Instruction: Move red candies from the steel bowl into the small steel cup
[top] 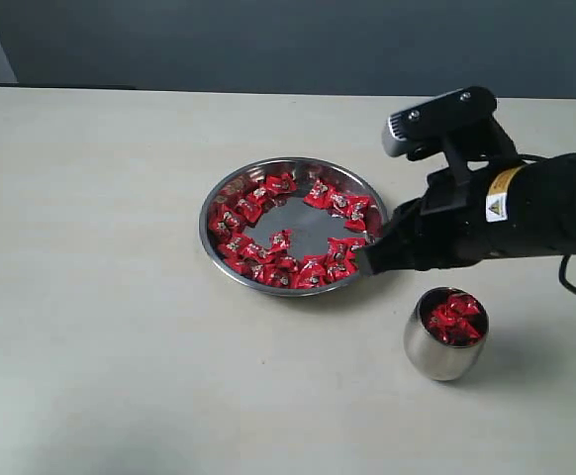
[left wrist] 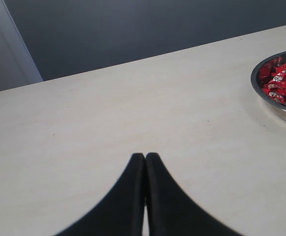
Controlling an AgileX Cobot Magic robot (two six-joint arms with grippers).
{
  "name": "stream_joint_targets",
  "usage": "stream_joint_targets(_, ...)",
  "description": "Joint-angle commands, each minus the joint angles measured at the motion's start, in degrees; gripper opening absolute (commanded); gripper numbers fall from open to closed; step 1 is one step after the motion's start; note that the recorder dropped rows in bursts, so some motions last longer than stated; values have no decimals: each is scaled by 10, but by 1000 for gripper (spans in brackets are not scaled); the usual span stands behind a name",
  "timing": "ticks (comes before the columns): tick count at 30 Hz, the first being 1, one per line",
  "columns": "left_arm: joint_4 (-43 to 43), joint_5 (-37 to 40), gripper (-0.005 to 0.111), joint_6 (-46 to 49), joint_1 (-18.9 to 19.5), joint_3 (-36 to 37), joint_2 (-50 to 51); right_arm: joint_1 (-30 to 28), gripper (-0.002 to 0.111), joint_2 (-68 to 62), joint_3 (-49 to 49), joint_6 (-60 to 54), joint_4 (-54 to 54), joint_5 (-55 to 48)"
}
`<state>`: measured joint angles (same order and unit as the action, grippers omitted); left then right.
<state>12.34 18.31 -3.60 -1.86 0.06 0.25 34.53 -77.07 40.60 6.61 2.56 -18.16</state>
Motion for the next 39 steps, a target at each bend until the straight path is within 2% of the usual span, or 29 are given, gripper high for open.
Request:
stream_joint_targets(1,2,-4,0,-3,0,-1,-2,-1,22,-60,39,-9,-14,46)
stream_joint_targets(7,2,-4,0,-3,0,-1,-2,-1,22,-166,131,-73,-17,34)
stream_joint_targets(14,2,-4,0,-3,0,-1,-2,-1,22,-274,243,-155,-59,-52)
stream_joint_targets(19,2,-4,0,-3,0,-1,-2,-1,22,-325,284,-227,-123,-76)
stream_joint_targets(23,2,-4,0,-3,0,-1,-2,-1,22,-354,310,-234,-136,-87)
stream_joint_targets(25,2,-4,0,-3,0,-1,-2,-1,28,-368,327,-235,-150,-106)
stream_joint_targets(29,2,-4,0,-3,0,-1,-2,-1,50,-384,354,-251,-191,-119)
stream_joint_targets(30,2,-4,0,-3,0,-1,-2,-1,51,-387,360,-251,-194,-116)
stream_joint_targets(35,2,-4,0,-3,0,-1,-2,-1,44,-411,385,-249,-222,-110)
stream_joint_targets(39,2,-4,0,-3,0,-1,-2,-1,44,-435,397,-249,-233,-110)
